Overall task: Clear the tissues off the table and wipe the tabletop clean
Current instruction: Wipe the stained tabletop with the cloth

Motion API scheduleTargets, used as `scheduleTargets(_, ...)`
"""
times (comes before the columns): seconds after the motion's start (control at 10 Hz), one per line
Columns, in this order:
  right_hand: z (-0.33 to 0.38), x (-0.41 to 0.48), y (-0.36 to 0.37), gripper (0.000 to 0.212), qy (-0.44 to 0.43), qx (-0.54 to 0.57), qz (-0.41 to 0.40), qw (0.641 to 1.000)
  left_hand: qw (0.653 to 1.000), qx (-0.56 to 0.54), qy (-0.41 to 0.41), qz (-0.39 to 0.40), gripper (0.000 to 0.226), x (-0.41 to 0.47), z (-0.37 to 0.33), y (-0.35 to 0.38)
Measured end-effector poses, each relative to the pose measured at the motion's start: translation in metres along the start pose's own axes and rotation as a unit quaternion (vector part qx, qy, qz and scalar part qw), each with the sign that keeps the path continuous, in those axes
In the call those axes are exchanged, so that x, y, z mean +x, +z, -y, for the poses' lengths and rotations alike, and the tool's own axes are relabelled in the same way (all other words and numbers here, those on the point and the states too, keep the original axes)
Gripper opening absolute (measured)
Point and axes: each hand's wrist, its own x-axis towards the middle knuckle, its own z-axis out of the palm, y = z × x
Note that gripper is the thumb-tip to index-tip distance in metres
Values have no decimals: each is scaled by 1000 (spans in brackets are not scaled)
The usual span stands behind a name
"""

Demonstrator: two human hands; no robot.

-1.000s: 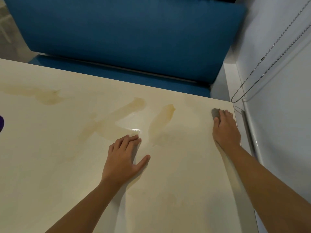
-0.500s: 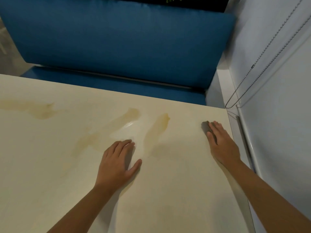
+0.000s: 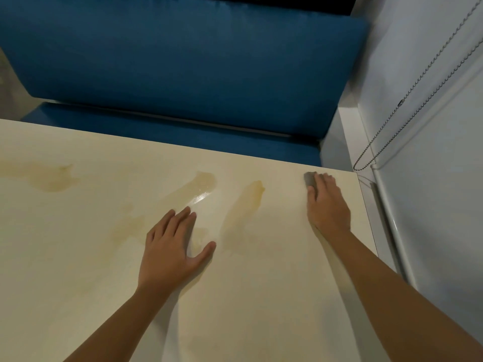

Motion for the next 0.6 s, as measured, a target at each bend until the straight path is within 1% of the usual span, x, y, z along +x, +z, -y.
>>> scheduleTargets(0.1, 0, -21, -3, 46, -90, 11, 38, 995, 1000, -1, 1, -5, 76, 0, 1, 1)
scheduleTargets(0.2, -26, -25, -15, 45, -107, 27, 55, 992, 1000, -6, -1, -7, 76, 0, 1, 1)
scheduleTargets(0.3, -51, -9, -23, 46, -31, 24, 40, 998, 1000, -9, 0, -9, 76, 0, 0, 1)
scheduleTargets(0.4, -51, 12, -22, 45, 38, 10, 21, 999, 1000, -7, -2, -8, 75, 0, 0, 1)
scheduleTargets(0.5, -27, 35, -14, 41, 95, 24, -11, 995, 1000, -8, -6, -10, 75, 1, -1, 1)
scheduleTargets(0.6, 11, 43, 1, 38, 63, 33, 21, 997, 1000, -13, -6, -10, 75, 1, -2, 0)
